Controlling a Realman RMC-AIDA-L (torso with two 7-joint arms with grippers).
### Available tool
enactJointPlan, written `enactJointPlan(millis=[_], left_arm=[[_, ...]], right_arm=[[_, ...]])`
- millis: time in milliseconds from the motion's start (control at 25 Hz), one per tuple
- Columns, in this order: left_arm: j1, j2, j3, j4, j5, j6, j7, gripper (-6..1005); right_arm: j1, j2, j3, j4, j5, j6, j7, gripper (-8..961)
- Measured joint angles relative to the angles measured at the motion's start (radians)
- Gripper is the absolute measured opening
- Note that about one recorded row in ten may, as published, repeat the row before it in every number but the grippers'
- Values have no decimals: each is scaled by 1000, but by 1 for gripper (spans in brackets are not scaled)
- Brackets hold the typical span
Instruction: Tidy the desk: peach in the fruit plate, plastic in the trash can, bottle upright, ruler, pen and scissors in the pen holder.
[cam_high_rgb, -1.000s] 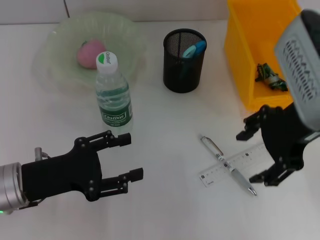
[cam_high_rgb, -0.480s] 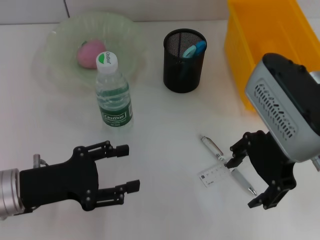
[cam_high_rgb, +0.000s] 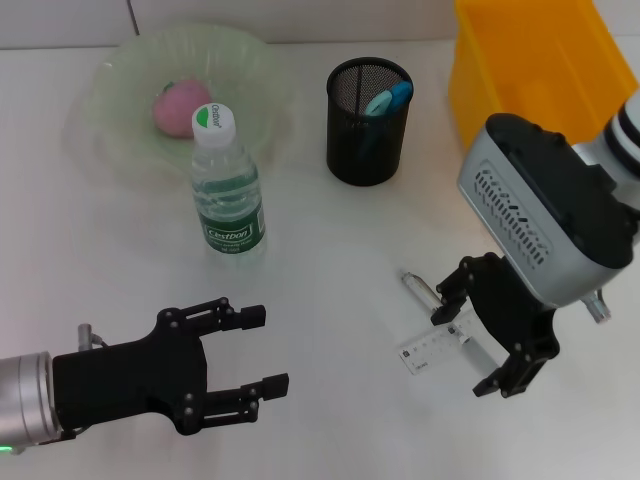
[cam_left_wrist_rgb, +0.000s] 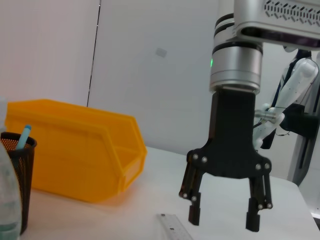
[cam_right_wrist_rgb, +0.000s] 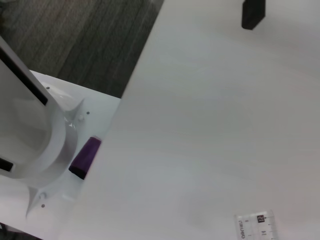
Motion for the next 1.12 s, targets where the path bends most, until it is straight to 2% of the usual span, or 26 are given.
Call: enactJointPlan(millis=[160, 560, 1120], left_arm=[[0, -6, 0, 0, 0, 0, 0, 767], [-7, -13, 0, 0, -1, -6, 0, 767], [-10, -16, 1, 0, 0, -6, 1, 767]], right_arm=[[39, 1, 2, 110, -2, 55, -37, 792], [94, 3, -4, 251, -5, 148, -57, 782], [115, 10, -2, 333, -6, 215, -66, 769]])
